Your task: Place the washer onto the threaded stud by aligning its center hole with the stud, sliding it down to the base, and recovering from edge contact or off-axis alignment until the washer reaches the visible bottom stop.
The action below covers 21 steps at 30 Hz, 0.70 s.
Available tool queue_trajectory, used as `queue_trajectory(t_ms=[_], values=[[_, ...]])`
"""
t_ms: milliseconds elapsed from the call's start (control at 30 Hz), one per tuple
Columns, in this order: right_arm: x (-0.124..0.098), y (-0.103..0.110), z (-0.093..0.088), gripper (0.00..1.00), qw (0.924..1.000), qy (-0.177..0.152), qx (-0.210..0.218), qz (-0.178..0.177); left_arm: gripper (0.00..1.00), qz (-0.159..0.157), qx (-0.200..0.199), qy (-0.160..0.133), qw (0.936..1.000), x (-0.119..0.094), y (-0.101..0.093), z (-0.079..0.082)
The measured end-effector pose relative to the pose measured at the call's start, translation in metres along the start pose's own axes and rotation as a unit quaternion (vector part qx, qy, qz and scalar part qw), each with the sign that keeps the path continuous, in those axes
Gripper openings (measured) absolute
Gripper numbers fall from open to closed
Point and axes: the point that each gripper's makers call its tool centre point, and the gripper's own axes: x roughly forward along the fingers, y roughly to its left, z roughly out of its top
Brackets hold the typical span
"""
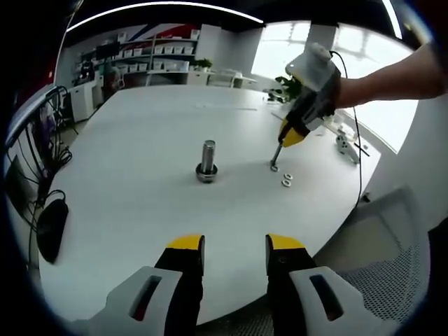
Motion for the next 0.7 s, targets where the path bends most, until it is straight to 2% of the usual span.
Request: queue_trajectory(t_ms=[700], values=[[0.025,0.001,-0.003,0.13,0.9997,0.017,0.011,0.015,0.33,0.0,0.0,-0.001,1.0,0.0,0.0,0.0]])
